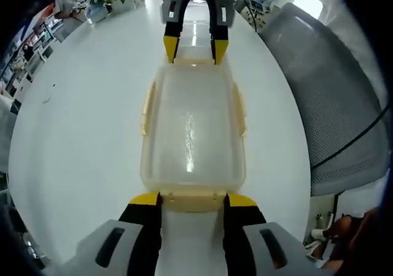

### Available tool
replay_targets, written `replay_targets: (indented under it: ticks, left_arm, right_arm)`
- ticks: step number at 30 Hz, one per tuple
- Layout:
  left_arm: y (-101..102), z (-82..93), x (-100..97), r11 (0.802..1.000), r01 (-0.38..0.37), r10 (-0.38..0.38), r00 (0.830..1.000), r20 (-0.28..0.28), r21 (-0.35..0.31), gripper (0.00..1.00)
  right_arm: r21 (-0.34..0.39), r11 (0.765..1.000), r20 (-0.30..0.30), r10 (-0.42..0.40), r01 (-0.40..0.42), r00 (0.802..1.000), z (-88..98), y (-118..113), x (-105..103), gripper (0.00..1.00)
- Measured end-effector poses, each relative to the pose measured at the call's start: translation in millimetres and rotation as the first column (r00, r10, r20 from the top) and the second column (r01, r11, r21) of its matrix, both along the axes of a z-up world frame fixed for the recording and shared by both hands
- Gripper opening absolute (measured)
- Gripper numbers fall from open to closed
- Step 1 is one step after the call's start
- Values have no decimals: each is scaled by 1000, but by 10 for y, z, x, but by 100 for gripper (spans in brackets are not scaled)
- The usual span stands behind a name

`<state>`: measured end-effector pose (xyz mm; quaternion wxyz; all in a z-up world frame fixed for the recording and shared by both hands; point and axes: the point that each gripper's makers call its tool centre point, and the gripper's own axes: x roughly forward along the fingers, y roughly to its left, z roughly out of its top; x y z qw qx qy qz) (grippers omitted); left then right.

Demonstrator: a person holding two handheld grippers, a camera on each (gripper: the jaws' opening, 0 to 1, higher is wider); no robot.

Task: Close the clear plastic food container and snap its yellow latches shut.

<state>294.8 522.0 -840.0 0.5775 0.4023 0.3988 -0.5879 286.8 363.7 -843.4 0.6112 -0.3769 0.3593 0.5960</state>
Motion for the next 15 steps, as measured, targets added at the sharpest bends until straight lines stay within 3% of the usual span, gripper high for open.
replay_targets:
  ticks: [15]
  left_arm:
    - [-11,154,-3,1000,-10,10,1000,12,-17,34]
  right_arm:
    - [22,1000,10,7,-8,1000,175,-4,10,35]
